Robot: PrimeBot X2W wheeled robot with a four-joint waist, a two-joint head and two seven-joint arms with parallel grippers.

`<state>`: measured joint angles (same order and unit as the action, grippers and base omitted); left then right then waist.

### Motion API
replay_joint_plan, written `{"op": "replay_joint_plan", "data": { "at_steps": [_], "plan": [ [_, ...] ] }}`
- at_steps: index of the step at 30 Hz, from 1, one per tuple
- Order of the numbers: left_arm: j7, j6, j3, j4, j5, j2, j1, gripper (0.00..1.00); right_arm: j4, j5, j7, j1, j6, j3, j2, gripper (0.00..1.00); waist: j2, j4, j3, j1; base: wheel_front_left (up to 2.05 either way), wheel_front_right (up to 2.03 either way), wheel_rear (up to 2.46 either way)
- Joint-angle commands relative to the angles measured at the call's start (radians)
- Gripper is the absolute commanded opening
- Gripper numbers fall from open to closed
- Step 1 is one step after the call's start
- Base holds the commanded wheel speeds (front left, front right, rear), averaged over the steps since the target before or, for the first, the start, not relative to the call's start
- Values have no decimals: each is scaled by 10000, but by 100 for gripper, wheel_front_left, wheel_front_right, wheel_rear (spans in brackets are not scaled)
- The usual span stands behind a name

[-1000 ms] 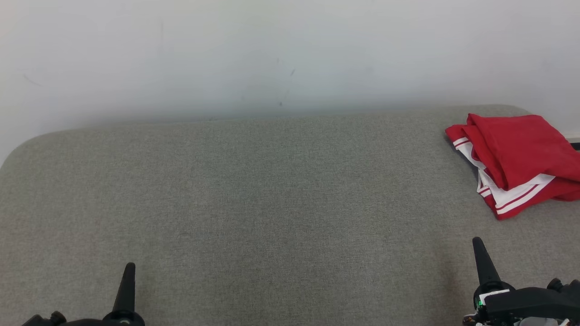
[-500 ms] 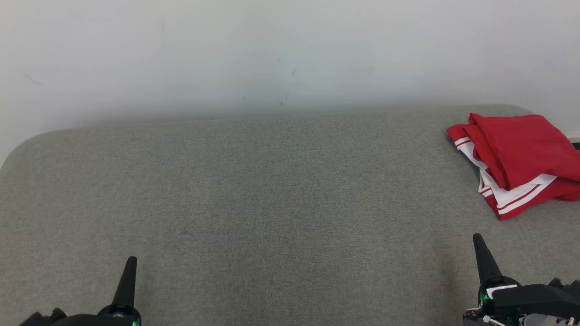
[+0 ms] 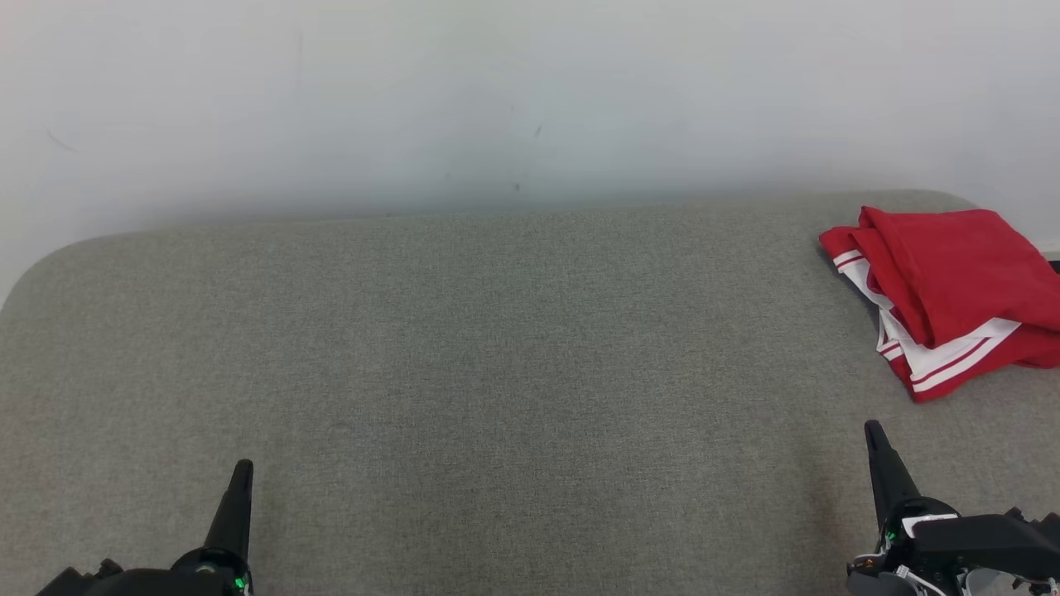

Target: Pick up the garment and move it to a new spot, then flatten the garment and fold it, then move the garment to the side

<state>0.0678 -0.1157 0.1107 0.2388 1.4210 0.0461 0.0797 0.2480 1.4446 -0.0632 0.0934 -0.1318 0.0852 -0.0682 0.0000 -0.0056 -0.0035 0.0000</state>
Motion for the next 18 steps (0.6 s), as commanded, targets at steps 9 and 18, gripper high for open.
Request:
{"op": "replay_joint_plan", "data": {
  "at_steps": [9, 18],
  "plan": [
    [231, -100, 48, 48, 868, 59, 249, 0, -6, 760, -254, 156, 18, 145, 89, 0, 0, 21, 17, 0, 0, 0, 0],
    [396, -159, 59, 102, 1522, 63, 363, 0, 9, 1332, -410, 219, 19, 236, 138, 0, 0, 41, 33, 0, 0, 0, 0]
  ]
}}
